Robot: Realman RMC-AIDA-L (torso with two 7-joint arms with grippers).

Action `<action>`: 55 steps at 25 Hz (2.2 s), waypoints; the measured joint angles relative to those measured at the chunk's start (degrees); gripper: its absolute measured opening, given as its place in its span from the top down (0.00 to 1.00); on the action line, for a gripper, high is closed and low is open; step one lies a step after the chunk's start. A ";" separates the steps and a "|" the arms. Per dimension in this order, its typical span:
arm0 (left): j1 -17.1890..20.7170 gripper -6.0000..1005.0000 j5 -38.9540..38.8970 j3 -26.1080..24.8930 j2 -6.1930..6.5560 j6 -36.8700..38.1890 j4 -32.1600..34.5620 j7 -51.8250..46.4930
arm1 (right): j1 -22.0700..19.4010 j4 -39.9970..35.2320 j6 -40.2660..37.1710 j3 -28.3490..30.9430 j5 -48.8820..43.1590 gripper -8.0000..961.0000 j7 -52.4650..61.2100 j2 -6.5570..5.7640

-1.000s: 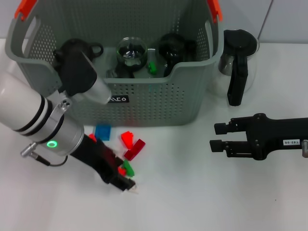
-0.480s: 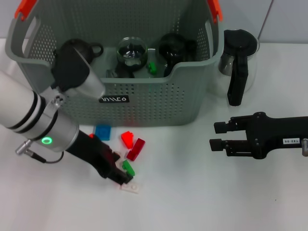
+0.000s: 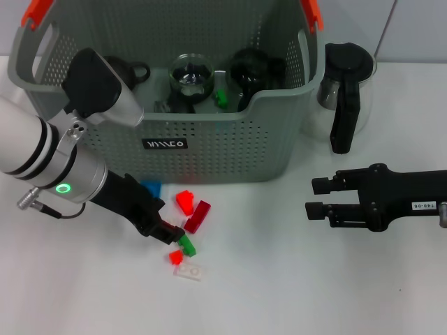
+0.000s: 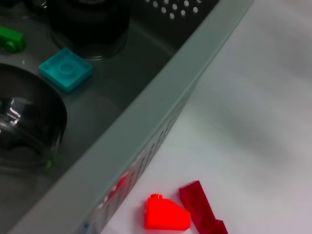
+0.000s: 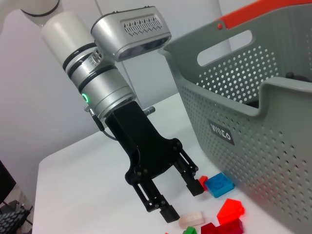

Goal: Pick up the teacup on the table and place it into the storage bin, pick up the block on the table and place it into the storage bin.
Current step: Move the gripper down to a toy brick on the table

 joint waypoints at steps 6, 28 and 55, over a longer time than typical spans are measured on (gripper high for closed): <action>0.07 0.29 2.92 3.17 -0.20 -1.85 -0.10 -0.69 | 0.03 0.00 0.03 -0.01 0.00 0.39 0.00 0.00; 0.78 0.29 6.48 8.88 -0.21 -7.38 -0.14 -3.66 | 0.05 0.00 0.02 -0.01 0.00 0.39 0.00 -0.18; 1.37 0.52 6.48 10.11 -0.31 -6.88 0.36 -5.13 | 0.18 0.00 0.02 -0.01 0.00 0.39 0.00 -0.17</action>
